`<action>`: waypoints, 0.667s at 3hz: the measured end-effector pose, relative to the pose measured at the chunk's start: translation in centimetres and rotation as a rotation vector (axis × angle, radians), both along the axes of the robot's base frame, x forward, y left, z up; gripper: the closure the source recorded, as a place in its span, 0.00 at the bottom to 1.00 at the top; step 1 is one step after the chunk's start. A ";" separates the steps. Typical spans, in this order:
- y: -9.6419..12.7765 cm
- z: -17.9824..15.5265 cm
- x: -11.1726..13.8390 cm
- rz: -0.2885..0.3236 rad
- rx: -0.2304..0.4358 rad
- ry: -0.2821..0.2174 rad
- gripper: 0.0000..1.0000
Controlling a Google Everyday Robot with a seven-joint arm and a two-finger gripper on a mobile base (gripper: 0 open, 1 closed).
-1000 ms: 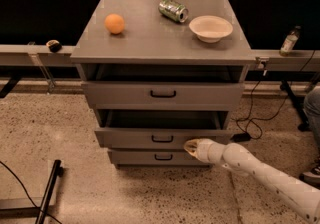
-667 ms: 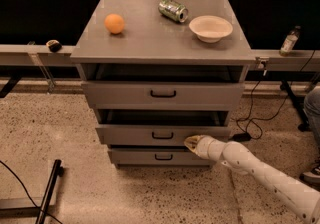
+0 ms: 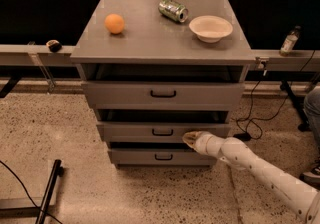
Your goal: Close middle drawer
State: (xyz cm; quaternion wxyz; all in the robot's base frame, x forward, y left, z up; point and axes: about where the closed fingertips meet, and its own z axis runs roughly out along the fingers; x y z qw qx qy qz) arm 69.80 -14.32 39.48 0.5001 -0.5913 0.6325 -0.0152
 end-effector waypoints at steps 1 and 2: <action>-0.2 0.7 -0.4 0.001 0.004 -0.014 1.00; -0.9 0.9 -1.8 -0.009 -0.022 -0.013 1.00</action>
Offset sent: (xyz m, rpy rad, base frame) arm -0.0484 -0.0153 0.0086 -0.0659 -0.0027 -0.0160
